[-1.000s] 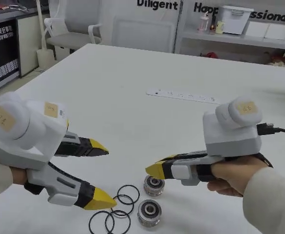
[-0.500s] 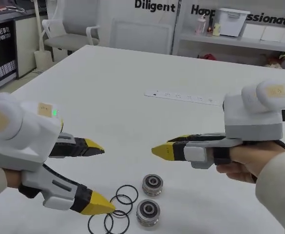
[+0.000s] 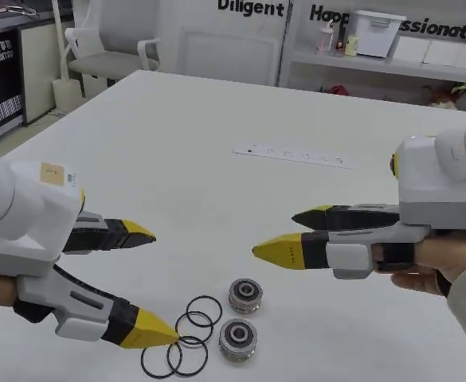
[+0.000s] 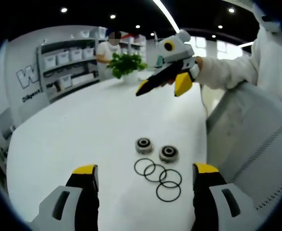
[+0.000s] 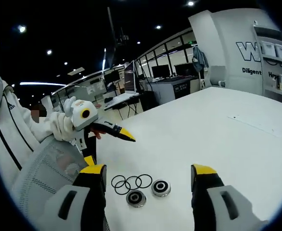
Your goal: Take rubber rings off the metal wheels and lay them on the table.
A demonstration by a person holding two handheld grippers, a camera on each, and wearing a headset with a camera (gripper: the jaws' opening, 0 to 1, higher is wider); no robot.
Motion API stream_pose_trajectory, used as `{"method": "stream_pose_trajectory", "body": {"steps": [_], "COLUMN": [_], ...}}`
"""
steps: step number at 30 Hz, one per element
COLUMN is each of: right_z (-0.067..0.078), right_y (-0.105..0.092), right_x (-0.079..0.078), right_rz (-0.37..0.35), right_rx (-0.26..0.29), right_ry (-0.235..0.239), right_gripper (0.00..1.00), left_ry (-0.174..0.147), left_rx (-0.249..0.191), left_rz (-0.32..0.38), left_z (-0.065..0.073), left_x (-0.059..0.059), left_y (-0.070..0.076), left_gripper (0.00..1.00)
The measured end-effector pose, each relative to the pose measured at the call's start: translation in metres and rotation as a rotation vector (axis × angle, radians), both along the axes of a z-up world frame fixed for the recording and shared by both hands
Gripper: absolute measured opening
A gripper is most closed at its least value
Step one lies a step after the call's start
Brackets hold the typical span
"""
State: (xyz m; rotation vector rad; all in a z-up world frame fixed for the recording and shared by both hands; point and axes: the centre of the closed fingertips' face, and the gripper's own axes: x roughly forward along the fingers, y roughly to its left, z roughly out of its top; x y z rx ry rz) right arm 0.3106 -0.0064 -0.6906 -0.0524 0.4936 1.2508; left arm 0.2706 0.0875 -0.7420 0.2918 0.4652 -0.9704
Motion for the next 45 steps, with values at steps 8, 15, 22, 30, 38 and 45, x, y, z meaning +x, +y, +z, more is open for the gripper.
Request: {"method": "stream_pose_trajectory", "body": {"steps": [8, 15, 22, 30, 38, 45], "right_z": [-0.014, -0.031, -0.047, -0.065, -0.081, -0.092], "right_y": [-0.026, -0.049, -0.063, -0.078, -0.085, -0.086], "right_x": [-0.028, -0.037, -0.037, -0.044, -0.050, -0.057], "right_rz": [0.016, -0.019, -0.057, -0.086, -0.093, -0.075], "right_rx": [-0.028, -0.042, -0.072, -0.103, -0.139, -0.176], "right_ry": [0.022, 0.051, 0.067, 0.097, 0.129, 0.150], "right_gripper": [0.80, 0.88, 0.96, 1.00, 1.00, 1.00], "left_ry": [0.015, 0.024, 0.051, 0.067, 0.101, 0.109], "left_rx": [-0.049, -0.068, -0.044, -0.055, -0.043, -0.034], "left_rz": [0.069, 0.115, 0.112, 0.136, 0.154, 0.170], "left_z": [-0.001, -0.006, -0.018, -0.020, -0.028, -0.031], "left_x": [-0.007, -0.009, -0.014, -0.015, -0.019, -0.021], "left_y": [0.016, 0.027, 0.027, 0.030, 0.034, 0.036], "left_gripper": [0.86, 0.91, 0.99, 1.00, 1.00, 1.00]}}
